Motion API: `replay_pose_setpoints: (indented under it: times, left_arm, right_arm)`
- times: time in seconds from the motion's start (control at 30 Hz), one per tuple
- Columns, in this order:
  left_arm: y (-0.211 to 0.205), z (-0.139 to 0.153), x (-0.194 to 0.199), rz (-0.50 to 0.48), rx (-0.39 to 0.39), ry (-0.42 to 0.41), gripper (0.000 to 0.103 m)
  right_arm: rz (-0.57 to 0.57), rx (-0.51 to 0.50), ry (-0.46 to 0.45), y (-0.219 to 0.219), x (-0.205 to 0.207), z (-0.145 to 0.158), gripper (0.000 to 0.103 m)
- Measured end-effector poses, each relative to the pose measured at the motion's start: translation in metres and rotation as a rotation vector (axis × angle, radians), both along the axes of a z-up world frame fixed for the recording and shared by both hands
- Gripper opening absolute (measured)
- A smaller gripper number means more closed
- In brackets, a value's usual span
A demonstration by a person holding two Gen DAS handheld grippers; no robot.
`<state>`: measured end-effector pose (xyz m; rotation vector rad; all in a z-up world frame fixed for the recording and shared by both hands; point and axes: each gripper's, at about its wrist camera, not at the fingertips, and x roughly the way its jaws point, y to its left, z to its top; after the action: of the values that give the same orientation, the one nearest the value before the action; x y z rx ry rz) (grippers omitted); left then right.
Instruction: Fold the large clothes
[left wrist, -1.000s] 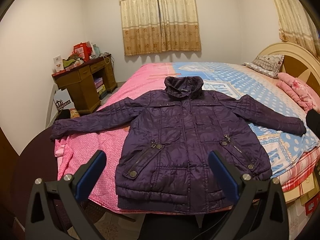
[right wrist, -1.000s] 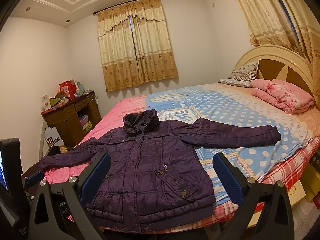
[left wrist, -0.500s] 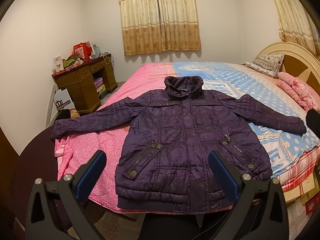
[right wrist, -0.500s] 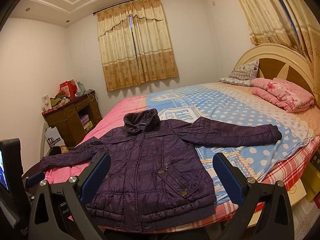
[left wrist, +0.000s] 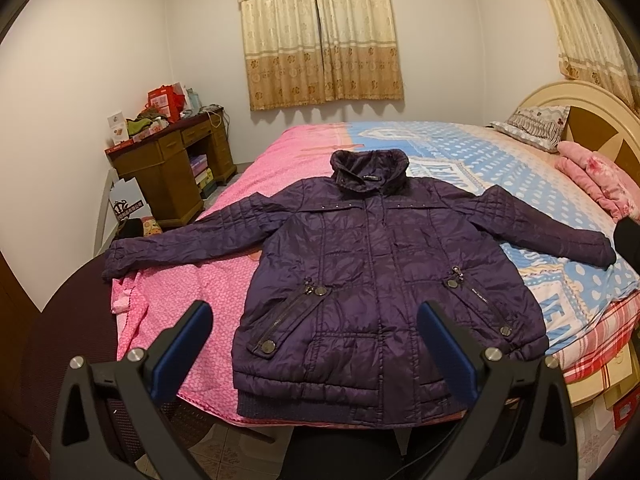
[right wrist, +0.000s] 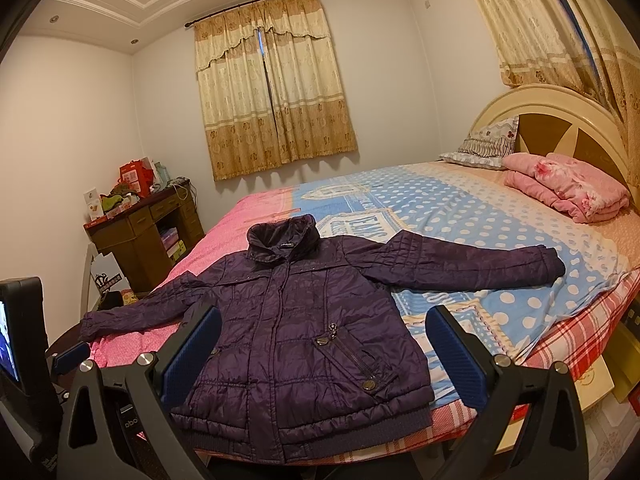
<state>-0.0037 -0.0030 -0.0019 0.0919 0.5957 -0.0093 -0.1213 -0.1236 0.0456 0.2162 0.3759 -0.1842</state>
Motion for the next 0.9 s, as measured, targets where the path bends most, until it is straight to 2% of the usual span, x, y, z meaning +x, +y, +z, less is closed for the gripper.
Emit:
replay_pose_setpoints:
  times: [0.7,0.9]
  left_arm:
    - [0.000,-0.008,0.002,0.004,0.010,0.014,0.103]
    - [-0.004,-0.012,0.007,0.005,0.018,0.027,0.103]
  right_arm:
    - [0.006,0.026,0.019,0.002,0.003,-0.010,0.102]
    - [0.000,0.005,0.040,-0.002,0.009,-0.014,0.102]
